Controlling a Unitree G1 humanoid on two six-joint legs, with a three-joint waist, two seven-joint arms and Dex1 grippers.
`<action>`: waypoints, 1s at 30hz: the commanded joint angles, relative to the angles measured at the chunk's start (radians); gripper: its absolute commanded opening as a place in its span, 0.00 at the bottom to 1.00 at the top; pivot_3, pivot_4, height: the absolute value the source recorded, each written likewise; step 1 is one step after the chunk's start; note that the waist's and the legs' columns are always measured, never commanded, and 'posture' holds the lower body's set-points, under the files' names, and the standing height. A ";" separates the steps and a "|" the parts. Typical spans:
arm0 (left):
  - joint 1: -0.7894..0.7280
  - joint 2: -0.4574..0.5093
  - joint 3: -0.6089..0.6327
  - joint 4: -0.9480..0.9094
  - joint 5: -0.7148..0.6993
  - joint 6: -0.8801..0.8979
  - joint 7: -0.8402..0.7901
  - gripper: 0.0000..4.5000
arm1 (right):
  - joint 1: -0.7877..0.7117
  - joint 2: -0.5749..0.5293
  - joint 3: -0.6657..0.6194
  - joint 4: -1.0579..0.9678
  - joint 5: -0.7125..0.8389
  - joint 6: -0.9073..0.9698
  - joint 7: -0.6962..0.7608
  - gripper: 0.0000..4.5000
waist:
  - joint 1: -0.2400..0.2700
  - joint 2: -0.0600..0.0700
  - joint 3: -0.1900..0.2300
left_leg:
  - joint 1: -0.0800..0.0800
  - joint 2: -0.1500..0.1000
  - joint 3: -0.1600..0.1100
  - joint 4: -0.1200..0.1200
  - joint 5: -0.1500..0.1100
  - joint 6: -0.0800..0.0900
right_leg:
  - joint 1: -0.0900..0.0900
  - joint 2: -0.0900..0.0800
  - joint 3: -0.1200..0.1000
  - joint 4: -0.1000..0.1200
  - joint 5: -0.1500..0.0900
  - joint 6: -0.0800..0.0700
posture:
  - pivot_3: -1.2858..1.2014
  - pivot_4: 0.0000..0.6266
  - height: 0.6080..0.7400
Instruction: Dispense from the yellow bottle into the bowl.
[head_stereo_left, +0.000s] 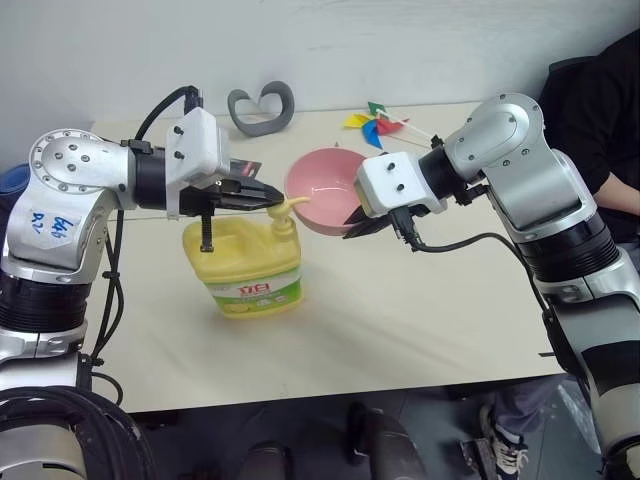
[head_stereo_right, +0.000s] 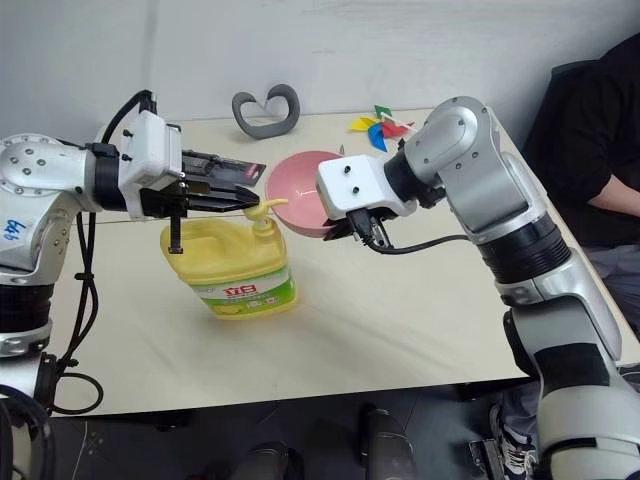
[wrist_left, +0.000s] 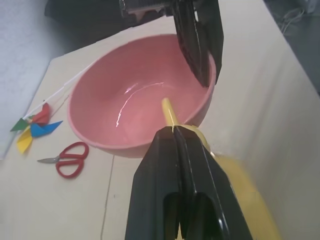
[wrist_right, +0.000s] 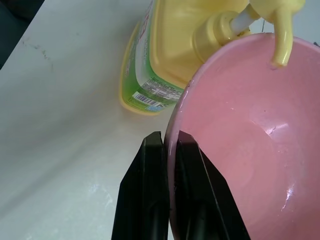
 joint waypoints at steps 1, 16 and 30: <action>0.061 0.000 -0.128 0.080 0.116 -0.021 -0.045 0.01 | -0.046 0.002 -0.012 -0.024 0.013 -0.008 0.048 0.00 | 0.000 0.001 -0.002 | 0.001 0.000 0.000 0.000 0.000 0.000 | 0.001 0.000 0.000 0.000 0.000 0.000 | 0.52 0.24 1.00; 0.015 -0.041 -0.076 0.078 0.050 0.075 -0.017 0.01 | -0.040 0.000 -0.015 -0.011 0.012 -0.026 0.037 0.00 | 0.001 0.003 -0.006 | 0.004 0.000 -0.001 0.000 0.000 0.001 | 0.006 0.000 -0.001 -0.001 0.000 0.000 | 0.52 0.24 1.00; -0.201 0.148 0.262 0.035 -0.318 0.548 -0.048 0.76 | 0.050 -0.049 -0.056 -0.051 0.035 -0.006 0.011 0.00 | -0.005 -0.001 -0.003 | -0.015 0.000 -0.003 0.004 0.000 0.001 | -0.015 0.000 -0.004 -0.001 0.000 0.000 | 0.52 0.24 1.00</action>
